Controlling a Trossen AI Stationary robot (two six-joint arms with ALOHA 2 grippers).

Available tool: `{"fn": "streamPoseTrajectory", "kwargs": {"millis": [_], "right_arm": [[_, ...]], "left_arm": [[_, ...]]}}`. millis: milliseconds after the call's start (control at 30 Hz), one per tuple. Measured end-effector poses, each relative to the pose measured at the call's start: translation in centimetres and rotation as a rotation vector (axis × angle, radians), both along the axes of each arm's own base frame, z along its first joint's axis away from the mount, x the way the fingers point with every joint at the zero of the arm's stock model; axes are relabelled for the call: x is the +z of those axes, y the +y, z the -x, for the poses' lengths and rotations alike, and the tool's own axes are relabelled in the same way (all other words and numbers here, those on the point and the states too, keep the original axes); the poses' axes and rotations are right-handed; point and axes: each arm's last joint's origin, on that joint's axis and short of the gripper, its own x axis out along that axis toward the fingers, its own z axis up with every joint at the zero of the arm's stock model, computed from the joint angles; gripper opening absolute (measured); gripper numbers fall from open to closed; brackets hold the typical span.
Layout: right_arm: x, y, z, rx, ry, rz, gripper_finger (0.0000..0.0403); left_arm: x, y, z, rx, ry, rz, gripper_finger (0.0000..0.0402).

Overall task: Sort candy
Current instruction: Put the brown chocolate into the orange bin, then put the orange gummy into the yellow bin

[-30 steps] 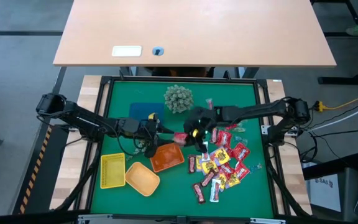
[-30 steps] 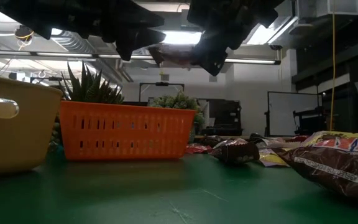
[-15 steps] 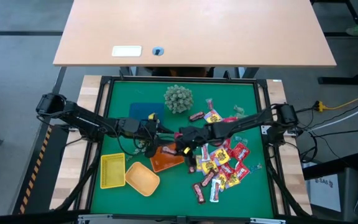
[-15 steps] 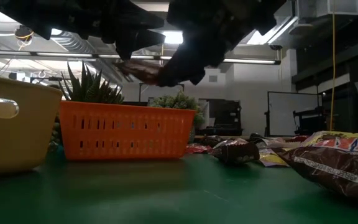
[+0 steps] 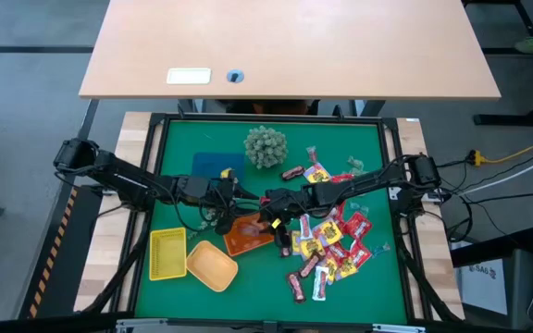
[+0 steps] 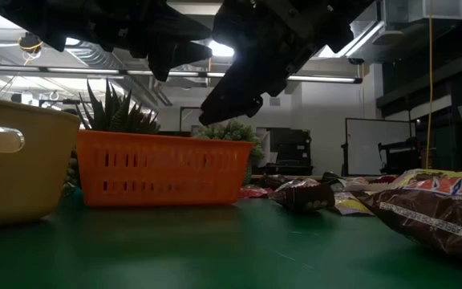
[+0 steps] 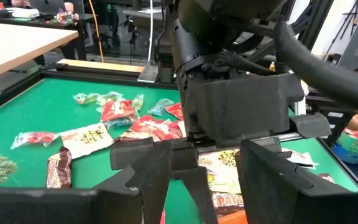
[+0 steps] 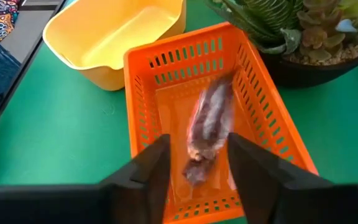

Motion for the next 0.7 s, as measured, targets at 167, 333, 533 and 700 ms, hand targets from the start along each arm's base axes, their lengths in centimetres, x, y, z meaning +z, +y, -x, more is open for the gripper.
{"fn": "streamPoseTrajectory", "kwargs": {"millis": [167,333,533,700], "right_arm": [[0.2,0.0,0.1,-0.001,0.002,0.0,0.0231],[1.2,-0.1,1.0,0.001,0.043,0.005,0.0253],[1.8,-1.1,3.4,0.015,0.216,0.086,0.0248],[0.8,-1.6,4.7,-0.032,0.364,0.254,0.0244]], "left_arm": [[0.0,0.0,0.0,0.0,0.0,0.0,0.0179],[0.0,0.0,0.0,0.0,0.004,0.0,0.0179],[-0.1,0.0,0.0,0.0,0.008,-0.001,0.0179],[-0.1,0.0,0.0,0.0,0.008,-0.001,0.0179]]}}
